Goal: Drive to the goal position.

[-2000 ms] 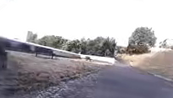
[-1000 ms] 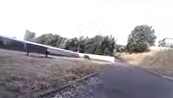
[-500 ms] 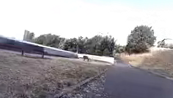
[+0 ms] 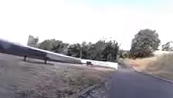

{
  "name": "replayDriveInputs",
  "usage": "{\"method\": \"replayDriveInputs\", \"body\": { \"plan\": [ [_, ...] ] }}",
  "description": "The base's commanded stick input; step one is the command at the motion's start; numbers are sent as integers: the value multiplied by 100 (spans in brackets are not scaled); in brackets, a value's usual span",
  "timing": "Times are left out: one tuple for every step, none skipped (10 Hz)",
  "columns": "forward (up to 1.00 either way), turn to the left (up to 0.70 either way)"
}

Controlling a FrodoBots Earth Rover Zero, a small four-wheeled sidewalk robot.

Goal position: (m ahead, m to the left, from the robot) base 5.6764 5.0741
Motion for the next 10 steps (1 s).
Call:
{"method": "replayDriveInputs", "body": {
  "plan": [
    [100, 0],
    [100, 0],
    [100, 0],
    [100, 0],
    [100, 0],
    [100, 0],
    [100, 0],
    [100, 0],
    [100, 0],
    [100, 0]
  ]
}}
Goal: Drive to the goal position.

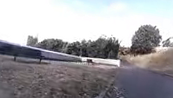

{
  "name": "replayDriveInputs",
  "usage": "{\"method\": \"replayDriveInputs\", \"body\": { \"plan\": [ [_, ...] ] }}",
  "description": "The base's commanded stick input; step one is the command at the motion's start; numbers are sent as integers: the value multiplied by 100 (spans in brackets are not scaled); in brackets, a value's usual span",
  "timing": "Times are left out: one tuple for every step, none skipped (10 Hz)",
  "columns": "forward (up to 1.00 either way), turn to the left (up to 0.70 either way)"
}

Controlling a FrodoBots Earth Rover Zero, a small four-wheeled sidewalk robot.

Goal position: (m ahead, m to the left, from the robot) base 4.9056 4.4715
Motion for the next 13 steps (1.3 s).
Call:
{"method": "replayDriveInputs", "body": {
  "plan": [
    [100, 0],
    [100, 0],
    [100, 0],
    [100, 0],
    [100, 0],
    [100, 0],
    [100, 0],
    [100, 0],
    [100, 0],
    [100, 0],
    [100, 0],
    [100, 0],
    [100, 0]
  ]
}}
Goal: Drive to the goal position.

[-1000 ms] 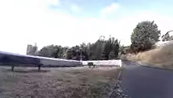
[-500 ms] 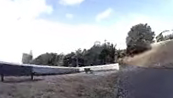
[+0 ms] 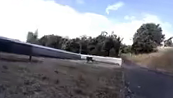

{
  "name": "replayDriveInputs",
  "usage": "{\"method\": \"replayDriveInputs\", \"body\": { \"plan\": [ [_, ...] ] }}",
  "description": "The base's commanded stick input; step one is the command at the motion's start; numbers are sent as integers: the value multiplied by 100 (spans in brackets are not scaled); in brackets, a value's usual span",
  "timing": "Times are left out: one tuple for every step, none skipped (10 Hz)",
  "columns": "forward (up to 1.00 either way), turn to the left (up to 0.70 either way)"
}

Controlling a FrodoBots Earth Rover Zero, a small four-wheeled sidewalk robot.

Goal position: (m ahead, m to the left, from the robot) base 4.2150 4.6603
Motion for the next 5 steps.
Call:
{"method": "replayDriveInputs", "body": {
  "plan": [
    [100, 0],
    [100, 0],
    [100, 0],
    [100, 0],
    [100, 0]
  ]
}}
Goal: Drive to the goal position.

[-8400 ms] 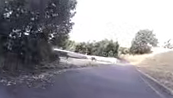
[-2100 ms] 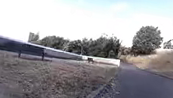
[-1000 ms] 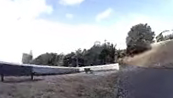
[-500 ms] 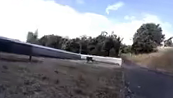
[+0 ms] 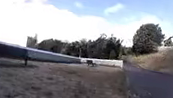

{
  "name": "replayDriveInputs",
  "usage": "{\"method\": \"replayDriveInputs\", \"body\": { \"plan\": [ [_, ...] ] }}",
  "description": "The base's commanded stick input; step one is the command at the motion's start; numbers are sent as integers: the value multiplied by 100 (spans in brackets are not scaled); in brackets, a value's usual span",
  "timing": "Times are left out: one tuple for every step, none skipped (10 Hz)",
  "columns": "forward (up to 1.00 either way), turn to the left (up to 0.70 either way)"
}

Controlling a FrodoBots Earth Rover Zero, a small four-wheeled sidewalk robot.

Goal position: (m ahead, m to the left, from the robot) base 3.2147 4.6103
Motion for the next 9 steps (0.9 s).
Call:
{"method": "replayDriveInputs", "body": {
  "plan": [
    [100, 0],
    [100, 0],
    [100, 0],
    [100, 0],
    [100, 0],
    [100, 0],
    [100, 0],
    [100, 0],
    [100, 0]
  ]
}}
